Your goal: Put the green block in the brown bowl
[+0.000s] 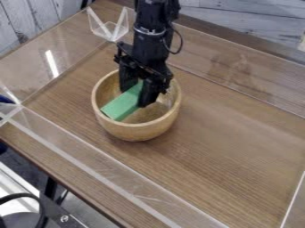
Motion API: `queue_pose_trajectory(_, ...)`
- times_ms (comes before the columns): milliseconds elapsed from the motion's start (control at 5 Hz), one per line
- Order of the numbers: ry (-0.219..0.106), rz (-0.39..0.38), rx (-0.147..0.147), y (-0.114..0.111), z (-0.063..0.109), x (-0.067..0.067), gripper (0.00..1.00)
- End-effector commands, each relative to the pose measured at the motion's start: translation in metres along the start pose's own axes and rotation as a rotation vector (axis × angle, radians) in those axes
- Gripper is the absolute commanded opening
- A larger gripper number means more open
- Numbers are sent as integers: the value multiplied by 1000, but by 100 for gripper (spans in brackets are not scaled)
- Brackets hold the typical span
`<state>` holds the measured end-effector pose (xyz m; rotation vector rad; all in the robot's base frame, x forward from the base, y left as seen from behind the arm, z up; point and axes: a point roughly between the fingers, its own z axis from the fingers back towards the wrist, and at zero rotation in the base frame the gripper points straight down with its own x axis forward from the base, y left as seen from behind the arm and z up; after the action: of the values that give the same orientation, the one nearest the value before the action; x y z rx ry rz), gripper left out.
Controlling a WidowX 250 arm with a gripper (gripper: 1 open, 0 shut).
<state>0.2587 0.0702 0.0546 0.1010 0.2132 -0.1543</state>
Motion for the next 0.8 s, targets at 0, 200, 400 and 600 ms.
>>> queue_pose_trajectory(0, -27, 23, -7, 5, 3, 0, 0)
queue_pose_trajectory(200, -29, 43, -32, 6, -2, -2, 0)
queue_pose_trajectory(400, -33, 62, -57, 6, -7, -5, 0)
queue_pose_trajectory(600, -36, 40, -39, 4, -6, -7, 0)
